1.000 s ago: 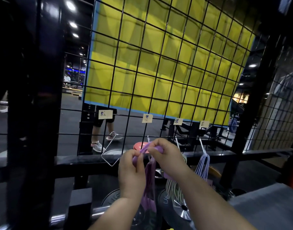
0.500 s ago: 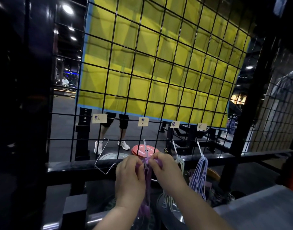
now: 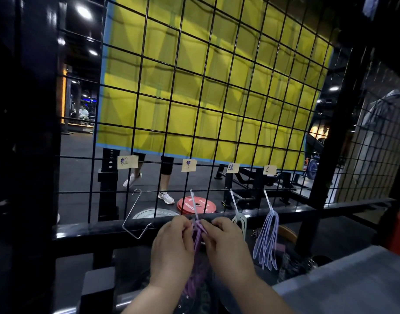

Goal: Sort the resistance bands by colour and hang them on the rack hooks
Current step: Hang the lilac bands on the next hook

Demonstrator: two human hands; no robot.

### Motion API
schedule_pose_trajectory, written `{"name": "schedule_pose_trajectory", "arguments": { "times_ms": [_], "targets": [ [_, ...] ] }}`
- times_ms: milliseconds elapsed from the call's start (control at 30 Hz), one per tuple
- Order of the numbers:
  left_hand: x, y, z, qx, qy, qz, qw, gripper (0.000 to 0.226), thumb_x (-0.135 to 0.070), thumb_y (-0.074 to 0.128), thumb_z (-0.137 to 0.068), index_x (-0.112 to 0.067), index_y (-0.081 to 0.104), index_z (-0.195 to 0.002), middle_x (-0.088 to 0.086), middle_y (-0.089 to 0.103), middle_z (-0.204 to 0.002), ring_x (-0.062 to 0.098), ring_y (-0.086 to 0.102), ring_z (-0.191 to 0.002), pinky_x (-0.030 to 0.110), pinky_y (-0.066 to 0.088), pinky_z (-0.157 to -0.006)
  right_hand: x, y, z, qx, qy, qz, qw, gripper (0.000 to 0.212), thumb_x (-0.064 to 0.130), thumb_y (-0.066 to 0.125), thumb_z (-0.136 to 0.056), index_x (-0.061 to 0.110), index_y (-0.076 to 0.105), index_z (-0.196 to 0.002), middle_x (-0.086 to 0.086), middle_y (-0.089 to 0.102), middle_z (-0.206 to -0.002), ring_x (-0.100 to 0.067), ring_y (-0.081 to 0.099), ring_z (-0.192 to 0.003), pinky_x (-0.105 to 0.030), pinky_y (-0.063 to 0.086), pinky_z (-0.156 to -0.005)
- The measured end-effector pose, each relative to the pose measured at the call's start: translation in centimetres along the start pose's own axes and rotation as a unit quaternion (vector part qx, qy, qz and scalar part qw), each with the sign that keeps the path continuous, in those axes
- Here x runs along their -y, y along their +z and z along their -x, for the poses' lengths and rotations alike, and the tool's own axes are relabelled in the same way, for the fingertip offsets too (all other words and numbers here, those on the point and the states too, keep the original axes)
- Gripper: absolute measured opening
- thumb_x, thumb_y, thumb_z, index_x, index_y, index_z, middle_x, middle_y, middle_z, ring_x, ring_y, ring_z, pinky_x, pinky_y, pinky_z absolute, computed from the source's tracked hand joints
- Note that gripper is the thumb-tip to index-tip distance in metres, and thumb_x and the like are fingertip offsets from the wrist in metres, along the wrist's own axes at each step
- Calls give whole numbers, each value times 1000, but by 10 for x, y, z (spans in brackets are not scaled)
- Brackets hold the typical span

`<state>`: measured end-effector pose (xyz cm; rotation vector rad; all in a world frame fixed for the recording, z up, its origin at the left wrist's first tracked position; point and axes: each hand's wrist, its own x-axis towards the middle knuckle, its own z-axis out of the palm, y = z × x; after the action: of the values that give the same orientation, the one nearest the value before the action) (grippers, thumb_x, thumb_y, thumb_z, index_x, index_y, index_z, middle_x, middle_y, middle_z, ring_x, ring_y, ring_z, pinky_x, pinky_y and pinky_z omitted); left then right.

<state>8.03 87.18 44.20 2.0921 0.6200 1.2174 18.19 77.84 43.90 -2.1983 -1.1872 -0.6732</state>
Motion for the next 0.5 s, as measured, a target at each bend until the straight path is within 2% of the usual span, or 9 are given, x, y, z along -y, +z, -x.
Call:
{"name": "schedule_pose_trajectory", "arguments": {
  "times_ms": [100,167,200,267,333,400,467,500],
  "targets": [
    [1,3,1,33,-11,22,999,7,-26,46,-95,-30,52,-96,-8,65,-87,18,59,-84,37,48,-72,2,1,3,-6,-1,36,999,49,45,30,-94,33,53,-136,8,50,-103,-13,45,-100,-21,37,-79],
    [-1,2,3,40,-1,29,999,19,-25,45,-97,-31,56,-110,-8,69,-98,19,62,-92,35,49,-77,4,0,5,-3,7,19,1000,64,51,20,-88,29,49,-140,6,51,-105,-15,46,-102,-26,44,-85],
    [-2,2,4,38,2,32,999,23,-24,46,-97,-29,58,-116,-6,69,-102,19,62,-97,32,49,-79,3,0,5,-5,10,8,1000,64,51,22,-87,29,47,-141,6,52,-106,-15,46,-103,-26,44,-87],
    [-2,1,3,32,0,39,999,28,-22,47,-97,-27,61,-121,-6,68,-110,18,61,-103,27,45,-80,3,0,7,-28,1,-2,1000,48,44,38,-90,34,51,-136,11,51,-102,-10,46,-100,-19,40,-82],
    [2,0,0,37,-3,35,999,32,-22,46,-97,-27,62,-124,-8,67,-116,13,59,-107,21,40,-81,5,-3,8,-72,-18,-12,997,34,35,52,-90,38,59,-123,17,49,-91,-4,43,-89,-10,33,-71],
    [6,0,-1,51,3,18,999,35,-20,46,-97,-28,61,-127,-9,65,-118,10,57,-108,17,38,-83,5,-3,9,-97,-44,-7,994,30,35,48,-92,35,67,-115,17,49,-80,-5,44,-78,-11,30,-65],
    [7,-2,1,61,7,4,998,37,-18,46,-96,-33,60,-127,-14,62,-105,5,52,-98,18,38,-79,4,-3,11,-96,-61,19,993,36,40,38,-98,34,70,-111,13,49,-75,-7,43,-73,-12,30,-63],
    [8,-2,3,64,11,-3,998,38,-18,47,-95,-36,60,-126,-16,58,-97,3,49,-94,20,40,-77,2,-3,11,-96,-73,35,992,35,38,38,-99,34,70,-113,12,49,-74,-8,42,-72,-12,31,-62]
  ]
}}
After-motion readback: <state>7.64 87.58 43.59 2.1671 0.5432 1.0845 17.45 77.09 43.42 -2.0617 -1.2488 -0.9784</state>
